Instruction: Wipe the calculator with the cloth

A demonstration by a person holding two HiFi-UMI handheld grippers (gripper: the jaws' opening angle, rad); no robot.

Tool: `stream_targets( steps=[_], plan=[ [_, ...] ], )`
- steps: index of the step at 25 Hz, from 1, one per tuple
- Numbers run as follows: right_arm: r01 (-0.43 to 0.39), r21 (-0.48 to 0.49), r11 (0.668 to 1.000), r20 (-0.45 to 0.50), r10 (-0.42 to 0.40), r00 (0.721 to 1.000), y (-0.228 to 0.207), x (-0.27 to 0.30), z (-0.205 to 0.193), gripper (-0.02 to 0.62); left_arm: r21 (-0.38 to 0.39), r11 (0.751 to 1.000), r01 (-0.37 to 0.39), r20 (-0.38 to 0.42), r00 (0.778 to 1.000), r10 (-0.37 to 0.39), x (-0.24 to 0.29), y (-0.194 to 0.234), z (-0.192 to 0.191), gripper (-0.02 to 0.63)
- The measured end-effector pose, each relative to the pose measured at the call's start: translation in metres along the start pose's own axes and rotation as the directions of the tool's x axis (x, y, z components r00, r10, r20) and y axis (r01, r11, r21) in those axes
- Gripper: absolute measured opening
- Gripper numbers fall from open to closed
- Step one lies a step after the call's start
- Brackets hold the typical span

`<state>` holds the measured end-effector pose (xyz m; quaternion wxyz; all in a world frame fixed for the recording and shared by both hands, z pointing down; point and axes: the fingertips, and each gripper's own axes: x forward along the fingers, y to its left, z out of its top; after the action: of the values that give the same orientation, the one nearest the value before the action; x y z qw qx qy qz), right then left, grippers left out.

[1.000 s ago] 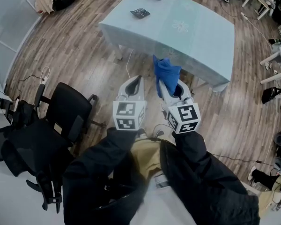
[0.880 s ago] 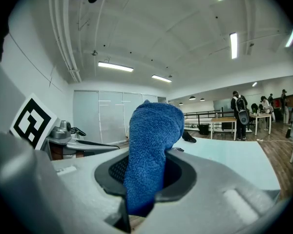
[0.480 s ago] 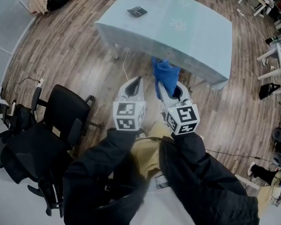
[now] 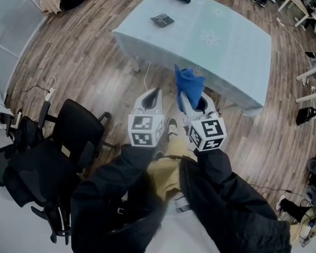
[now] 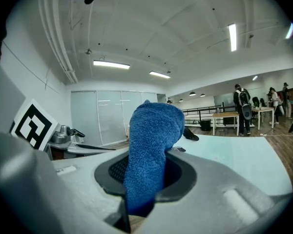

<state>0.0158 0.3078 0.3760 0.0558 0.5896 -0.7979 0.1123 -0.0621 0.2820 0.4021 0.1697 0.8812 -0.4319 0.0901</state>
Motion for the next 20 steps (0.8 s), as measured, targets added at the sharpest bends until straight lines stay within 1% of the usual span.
stream_targets(
  steps=[4,8,15,20],
  plan=[
    [-0.041,0.001,0.999,0.010,0.041,0.999,-0.020,0.043,0.020,0.086,-0.008,0.999,-0.035,0.000,0.999,0.035,0.042,0.021,0.023,-0.009],
    [-0.063,0.003,0.998,0.001,0.063,0.998,-0.048,0.079,0.033,0.086,-0.026,0.999,-0.041,-0.009,0.999,0.040,0.084,0.029,0.037,-0.009],
    [-0.098,0.023,0.995,-0.022,0.098,0.995,-0.088,0.133,0.042,0.087,-0.036,0.996,-0.085,-0.042,0.996,0.083,0.140,0.049,0.049,-0.009],
    [-0.130,0.033,0.991,-0.031,0.131,0.991,-0.105,0.166,0.046,0.087,-0.034,0.993,-0.113,-0.048,0.993,0.111,0.168,0.063,0.059,-0.009]
  ],
)
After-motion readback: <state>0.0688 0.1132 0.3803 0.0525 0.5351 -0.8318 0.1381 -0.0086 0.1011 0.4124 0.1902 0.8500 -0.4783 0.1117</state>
